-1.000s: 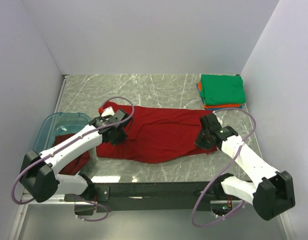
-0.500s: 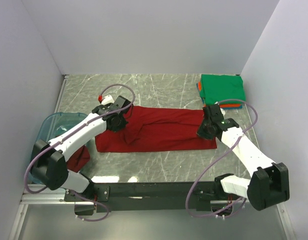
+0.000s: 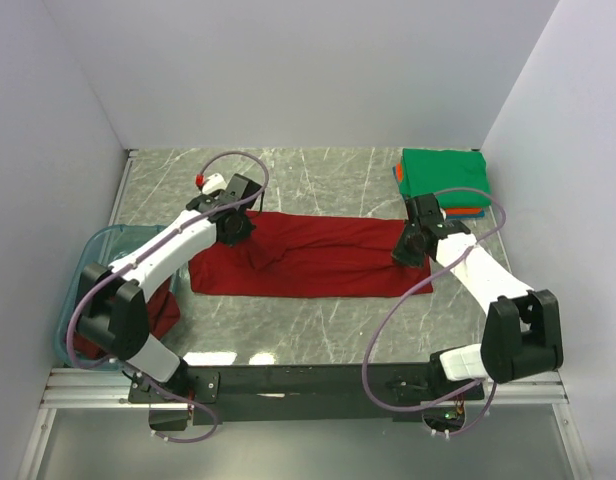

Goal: Fold and stack the t-shirts
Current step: Fold the tshirt

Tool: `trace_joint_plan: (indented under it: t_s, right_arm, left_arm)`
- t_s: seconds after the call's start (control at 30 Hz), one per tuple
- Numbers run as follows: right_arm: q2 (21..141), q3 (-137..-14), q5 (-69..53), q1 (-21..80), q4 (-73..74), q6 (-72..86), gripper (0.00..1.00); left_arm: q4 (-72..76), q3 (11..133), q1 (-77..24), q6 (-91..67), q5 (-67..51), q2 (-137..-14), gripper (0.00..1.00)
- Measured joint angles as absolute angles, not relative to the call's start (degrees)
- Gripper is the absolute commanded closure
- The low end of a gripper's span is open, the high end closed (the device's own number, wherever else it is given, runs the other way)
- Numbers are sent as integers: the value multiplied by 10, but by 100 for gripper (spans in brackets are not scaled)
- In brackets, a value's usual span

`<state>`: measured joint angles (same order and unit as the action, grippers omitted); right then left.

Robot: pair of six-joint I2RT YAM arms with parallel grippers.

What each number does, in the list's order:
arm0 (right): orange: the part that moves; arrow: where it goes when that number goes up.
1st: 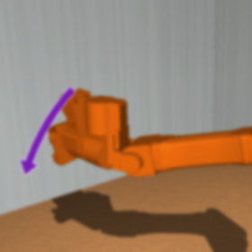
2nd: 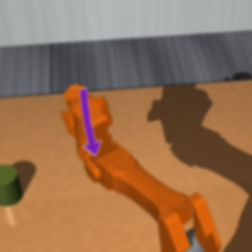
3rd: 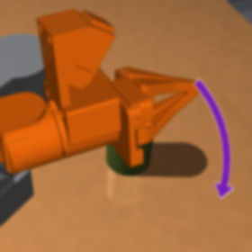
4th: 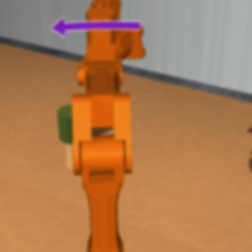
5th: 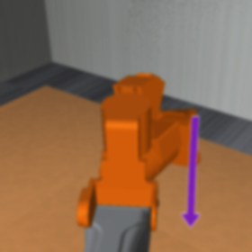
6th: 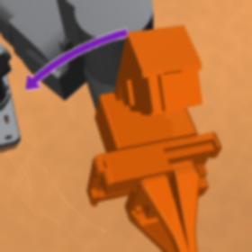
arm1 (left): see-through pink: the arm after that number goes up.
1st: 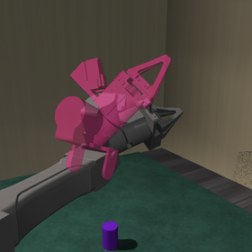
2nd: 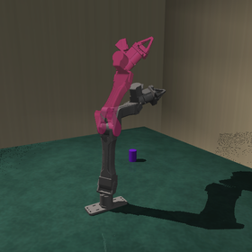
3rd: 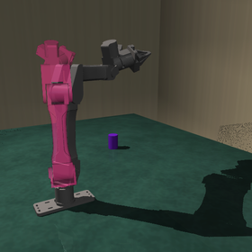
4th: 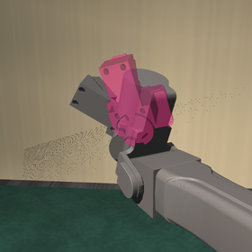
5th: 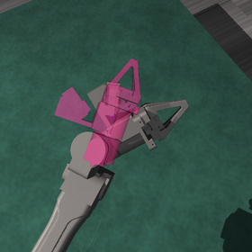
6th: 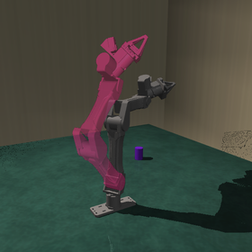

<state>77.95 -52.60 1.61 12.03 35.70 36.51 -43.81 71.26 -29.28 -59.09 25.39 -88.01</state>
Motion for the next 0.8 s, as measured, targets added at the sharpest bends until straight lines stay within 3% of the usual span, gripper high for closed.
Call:
trace_joint_plan:
  t_s: [0.2,0.23,0.3,0.33,0.4,0.43,0.47,0.63,0.8]
  right_arm:
    - [831,-551,8,102,345,358,94]
    - [843,-557,8,100,340,357,89]
    - [872,-570,8,97,332,356,80]
    - [886,-576,9,95,328,355,61]
    - [924,-596,11,89,324,352,52]
    - [945,-611,11,85,325,347,36]
    - [967,-629,13,82,325,344,30]
    - [1016,-702,58,76,336,324,26]
    - [932,-669,72,76,329,300,25]
  left_arm:
    - [-408,732,-272,-577,252,-927,99]
    - [-402,737,-268,-575,252,-937,99]
    - [-388,748,-260,-563,251,-959,83]
    - [-378,754,-256,-557,250,-971,73]
    - [-362,775,-246,-538,243,-1005,40]
    - [-357,794,-240,-532,238,-1028,26]
    - [-352,812,-234,-530,234,-1052,14]
    - [-354,886,-208,-519,225,-1120,1]
    - [-333,836,-203,-517,207,-1056,0]
